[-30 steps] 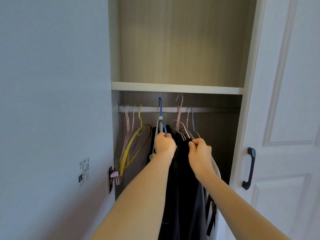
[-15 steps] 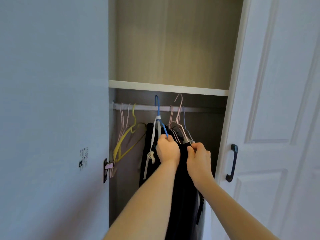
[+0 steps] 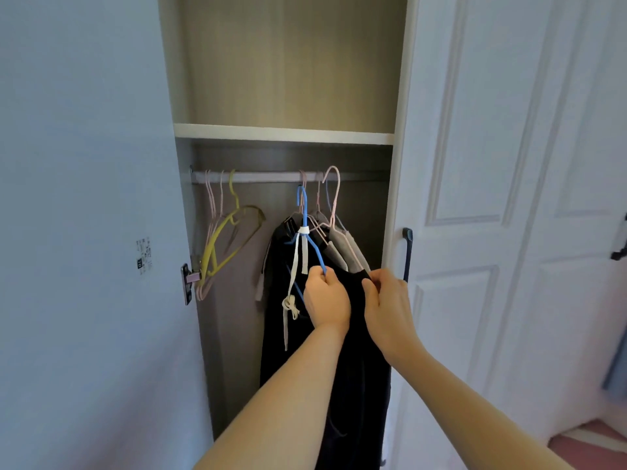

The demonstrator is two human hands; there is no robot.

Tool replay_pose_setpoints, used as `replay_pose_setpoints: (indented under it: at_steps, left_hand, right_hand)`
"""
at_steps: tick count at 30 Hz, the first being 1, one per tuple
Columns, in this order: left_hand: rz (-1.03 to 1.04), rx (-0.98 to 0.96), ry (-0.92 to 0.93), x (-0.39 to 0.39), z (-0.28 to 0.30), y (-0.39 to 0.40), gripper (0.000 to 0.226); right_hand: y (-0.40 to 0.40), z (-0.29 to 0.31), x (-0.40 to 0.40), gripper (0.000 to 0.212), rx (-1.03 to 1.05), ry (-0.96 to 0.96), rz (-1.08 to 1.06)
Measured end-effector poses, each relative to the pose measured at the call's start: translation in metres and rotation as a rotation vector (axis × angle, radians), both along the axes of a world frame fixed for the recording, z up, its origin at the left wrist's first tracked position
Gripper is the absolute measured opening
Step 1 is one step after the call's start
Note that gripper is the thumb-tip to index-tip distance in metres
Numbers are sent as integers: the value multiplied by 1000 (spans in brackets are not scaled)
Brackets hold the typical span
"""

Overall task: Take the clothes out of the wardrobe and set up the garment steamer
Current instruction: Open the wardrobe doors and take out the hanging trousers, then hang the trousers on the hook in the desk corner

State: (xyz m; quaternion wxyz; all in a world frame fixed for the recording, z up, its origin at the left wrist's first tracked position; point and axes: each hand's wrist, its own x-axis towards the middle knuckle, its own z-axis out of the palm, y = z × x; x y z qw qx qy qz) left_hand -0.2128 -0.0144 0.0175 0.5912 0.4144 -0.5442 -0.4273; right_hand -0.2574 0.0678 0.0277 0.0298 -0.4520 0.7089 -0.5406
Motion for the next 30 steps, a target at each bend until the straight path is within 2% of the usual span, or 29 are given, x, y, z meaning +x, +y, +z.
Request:
replay_pose_setpoints:
  at_steps: [6, 10, 13, 17, 23, 26, 30]
  left_hand:
    - [-70, -4, -1, 35, 7, 49, 25]
    - [-151, 44, 80, 63, 18, 95, 25]
    - [-286, 92, 137, 83, 27, 129, 18]
    - [-429, 106, 153, 109, 38, 173, 31]
    - [-514, 132, 187, 142, 56, 227, 10]
    - [-537, 128, 160, 159, 64, 252, 15]
    - [-601, 173, 254, 186, 78, 274, 19]
  right_hand:
    - [45, 0, 15, 9, 18, -7, -3]
    - [87, 8, 35, 13, -10, -41, 20]
    - [119, 16, 51, 15, -38, -70, 39]
    - [165, 25, 72, 13, -74, -81, 66]
    - [224, 35, 103, 12, -59, -24, 97]
    - [254, 38, 117, 14, -77, -49, 111]
    - [293, 42, 135, 12, -76, -34, 125]
